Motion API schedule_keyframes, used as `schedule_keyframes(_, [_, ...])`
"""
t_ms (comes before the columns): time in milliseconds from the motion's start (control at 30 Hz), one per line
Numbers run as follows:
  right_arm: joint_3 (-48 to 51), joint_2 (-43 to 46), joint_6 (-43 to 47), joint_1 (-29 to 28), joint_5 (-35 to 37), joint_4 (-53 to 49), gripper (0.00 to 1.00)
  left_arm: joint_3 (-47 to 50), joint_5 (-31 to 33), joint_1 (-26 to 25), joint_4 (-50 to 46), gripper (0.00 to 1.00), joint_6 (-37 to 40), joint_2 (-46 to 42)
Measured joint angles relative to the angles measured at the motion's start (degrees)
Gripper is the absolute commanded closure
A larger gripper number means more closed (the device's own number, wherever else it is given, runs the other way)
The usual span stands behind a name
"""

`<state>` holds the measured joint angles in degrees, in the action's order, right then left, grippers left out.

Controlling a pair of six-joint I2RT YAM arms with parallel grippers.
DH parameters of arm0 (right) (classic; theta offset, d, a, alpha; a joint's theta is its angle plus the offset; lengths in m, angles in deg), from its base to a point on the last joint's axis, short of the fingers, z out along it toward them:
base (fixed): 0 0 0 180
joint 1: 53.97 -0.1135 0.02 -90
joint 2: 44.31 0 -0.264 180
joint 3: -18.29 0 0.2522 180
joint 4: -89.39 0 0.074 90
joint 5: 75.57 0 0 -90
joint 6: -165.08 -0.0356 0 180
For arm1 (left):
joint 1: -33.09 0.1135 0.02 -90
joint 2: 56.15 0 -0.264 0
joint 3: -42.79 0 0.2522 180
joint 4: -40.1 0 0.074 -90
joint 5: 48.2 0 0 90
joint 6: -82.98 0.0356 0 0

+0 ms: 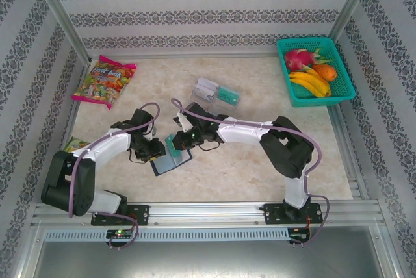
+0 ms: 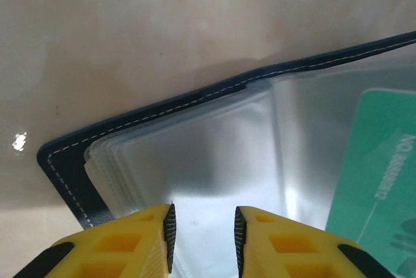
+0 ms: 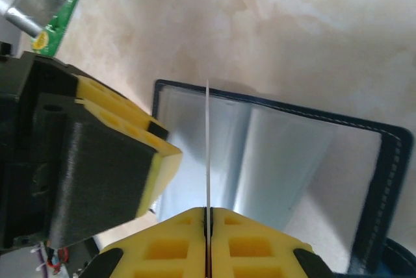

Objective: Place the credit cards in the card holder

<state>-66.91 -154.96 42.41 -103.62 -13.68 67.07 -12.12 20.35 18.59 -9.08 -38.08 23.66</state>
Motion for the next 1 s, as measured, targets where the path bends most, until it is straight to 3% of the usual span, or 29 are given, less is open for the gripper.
schedule_keyframes(433, [-3.02, -0.52, 5.84, -0.92, 9.03, -12.59, 0.92, -0.33, 0.55, 0.0, 0.5, 0.67, 0.2, 3.1])
schedule_keyframes(667, [-13.55, -3.02, 8.63, -5.81, 15.5, -21.64, 0.92, 0.13, 0.7, 0.0, 1.22, 0.69, 0.17, 2.99])
schedule_keyframes(1000, [-16.24, -6.58, 8.39, -8.22, 16.7, -24.3, 0.92, 2.1, 0.98, 0.37, 3.5, 0.76, -0.39, 1.46])
